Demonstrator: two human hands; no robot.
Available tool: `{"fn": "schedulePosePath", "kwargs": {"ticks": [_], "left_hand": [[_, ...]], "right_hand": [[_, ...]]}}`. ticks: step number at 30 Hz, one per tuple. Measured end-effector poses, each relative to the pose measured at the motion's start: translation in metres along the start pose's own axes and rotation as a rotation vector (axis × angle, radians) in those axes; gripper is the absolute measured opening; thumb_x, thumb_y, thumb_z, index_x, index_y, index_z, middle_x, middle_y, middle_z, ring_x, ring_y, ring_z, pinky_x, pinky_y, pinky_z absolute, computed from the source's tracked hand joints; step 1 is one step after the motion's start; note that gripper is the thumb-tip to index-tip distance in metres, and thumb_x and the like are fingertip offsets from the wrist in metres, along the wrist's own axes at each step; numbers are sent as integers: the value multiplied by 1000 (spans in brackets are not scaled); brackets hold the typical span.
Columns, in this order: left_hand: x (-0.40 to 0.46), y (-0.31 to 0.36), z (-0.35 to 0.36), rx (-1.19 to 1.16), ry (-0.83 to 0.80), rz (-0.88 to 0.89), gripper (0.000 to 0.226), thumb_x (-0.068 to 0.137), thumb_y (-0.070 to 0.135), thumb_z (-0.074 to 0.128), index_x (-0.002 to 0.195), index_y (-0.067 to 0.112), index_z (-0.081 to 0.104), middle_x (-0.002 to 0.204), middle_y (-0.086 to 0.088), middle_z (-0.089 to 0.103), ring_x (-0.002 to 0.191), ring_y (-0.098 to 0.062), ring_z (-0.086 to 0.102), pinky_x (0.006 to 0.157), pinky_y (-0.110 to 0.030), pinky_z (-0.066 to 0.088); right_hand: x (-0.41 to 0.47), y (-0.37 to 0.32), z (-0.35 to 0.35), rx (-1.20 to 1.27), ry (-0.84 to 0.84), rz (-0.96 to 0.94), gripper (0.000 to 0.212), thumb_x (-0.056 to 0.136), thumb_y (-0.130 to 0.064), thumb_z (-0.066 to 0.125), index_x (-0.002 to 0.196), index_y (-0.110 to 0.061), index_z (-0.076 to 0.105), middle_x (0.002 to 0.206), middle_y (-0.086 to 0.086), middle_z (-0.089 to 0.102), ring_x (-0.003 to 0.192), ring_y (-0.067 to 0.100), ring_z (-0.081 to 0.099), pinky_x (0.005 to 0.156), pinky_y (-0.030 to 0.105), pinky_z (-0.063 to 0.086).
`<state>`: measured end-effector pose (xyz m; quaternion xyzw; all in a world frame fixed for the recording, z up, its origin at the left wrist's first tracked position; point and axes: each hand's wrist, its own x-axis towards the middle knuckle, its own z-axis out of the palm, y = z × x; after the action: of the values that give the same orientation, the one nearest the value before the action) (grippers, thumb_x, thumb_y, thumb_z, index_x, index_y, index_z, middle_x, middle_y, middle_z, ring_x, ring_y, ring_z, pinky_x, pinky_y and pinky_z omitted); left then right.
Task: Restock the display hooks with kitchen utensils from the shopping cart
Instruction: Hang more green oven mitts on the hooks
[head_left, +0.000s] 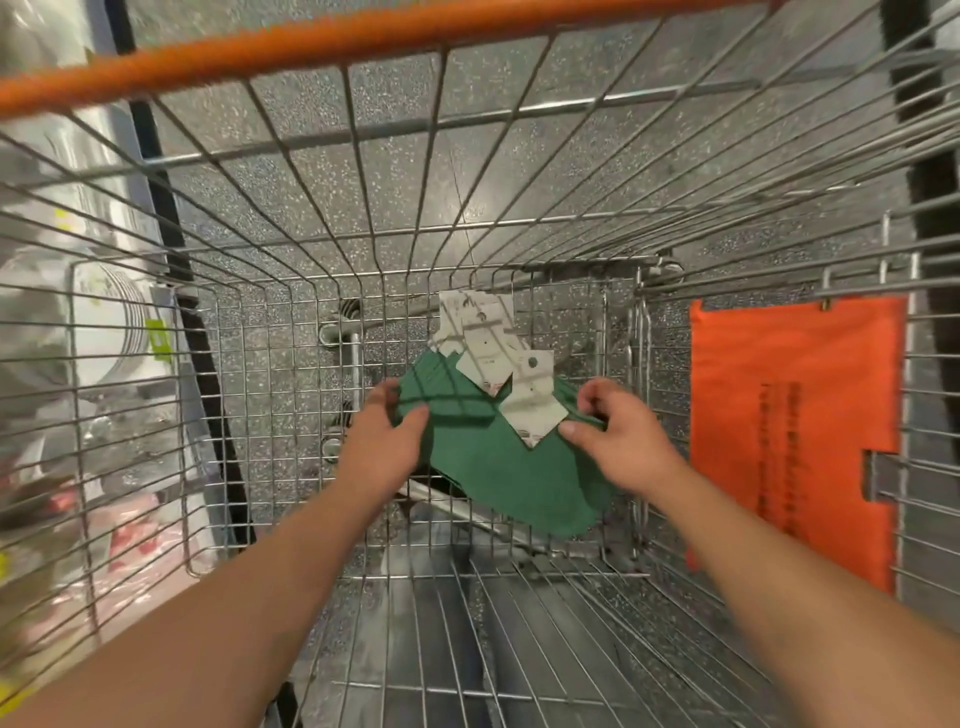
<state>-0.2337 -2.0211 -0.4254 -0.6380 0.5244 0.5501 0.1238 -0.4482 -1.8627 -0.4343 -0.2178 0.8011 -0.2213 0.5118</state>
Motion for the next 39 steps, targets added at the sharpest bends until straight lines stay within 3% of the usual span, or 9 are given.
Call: {"fn": "schedulePosePath", "kwargs": {"ticks": [7, 10, 13, 17, 21, 25, 31, 35, 39], "left_hand": [[-2, -8, 1, 19, 7, -13, 27, 109, 35, 48, 134, 30, 51, 116, 7, 66, 92, -7, 62, 79, -27, 52], [-4, -6, 3, 6, 1, -41, 53, 98, 59, 46, 138, 27, 55, 121, 2, 66, 105, -21, 65, 100, -45, 55], [-6, -4, 4, -13, 1, -52, 40, 105, 51, 44, 137, 29, 54, 121, 3, 65, 104, -20, 64, 99, -48, 56], [-2, -10, 6, 28, 45, 6, 74, 84, 67, 47, 148, 29, 47, 131, 1, 64, 112, -23, 66, 96, -46, 59], [10, -14, 11, 144, 72, 29, 81, 76, 73, 53, 143, 28, 49, 135, -3, 58, 124, -33, 62, 95, -50, 59], [10, -4, 19, 365, 104, 34, 87, 94, 56, 62, 162, 12, 28, 164, -8, 29, 152, -30, 25, 126, -45, 27], [32, -2, 17, 525, 148, -31, 103, 87, 77, 55, 163, 15, 23, 155, -12, 35, 144, -33, 32, 121, -45, 34], [30, -3, 18, 245, 152, -77, 71, 81, 69, 73, 130, 23, 49, 137, -9, 58, 125, -33, 57, 109, -48, 49], [19, -3, 18, 314, 46, -97, 97, 61, 87, 71, 128, 17, 60, 108, -1, 69, 100, -29, 70, 87, -42, 62]], "right_hand": [[-13, -14, -10, 97, -120, -119, 29, 82, -21, 77, 80, -35, 52, 78, -19, 54, 81, 13, 52, 74, 31, 44], [-3, -35, -1, 114, -99, -48, 27, 90, -15, 78, 88, -29, 55, 91, -12, 56, 91, 12, 55, 76, 22, 45], [17, -56, 6, 48, -28, 44, 16, 95, -23, 73, 102, -27, 59, 104, -13, 58, 99, 12, 57, 78, 21, 46], [40, -52, 17, -204, -14, 175, 54, 93, -44, 71, 142, -35, 51, 152, -1, 42, 141, 26, 41, 121, 45, 33], [42, -43, 22, -251, -60, 247, 80, 92, -50, 70, 158, -28, 31, 167, 0, 28, 152, 29, 29, 124, 46, 24], [37, -41, 29, -351, -86, 234, 80, 90, -58, 69, 156, -29, 33, 157, 1, 42, 147, 28, 35, 120, 48, 30], [49, -38, 32, -313, -91, 267, 79, 89, -60, 69, 153, -27, 36, 153, 7, 41, 145, 32, 35, 119, 46, 31], [48, -32, 42, -283, -39, 218, 67, 86, -56, 74, 141, -30, 45, 144, 0, 50, 131, 26, 49, 107, 41, 45], [39, -30, 44, -334, -75, 185, 65, 87, -56, 73, 138, -28, 45, 130, -7, 55, 114, 19, 55, 91, 32, 50]]}}
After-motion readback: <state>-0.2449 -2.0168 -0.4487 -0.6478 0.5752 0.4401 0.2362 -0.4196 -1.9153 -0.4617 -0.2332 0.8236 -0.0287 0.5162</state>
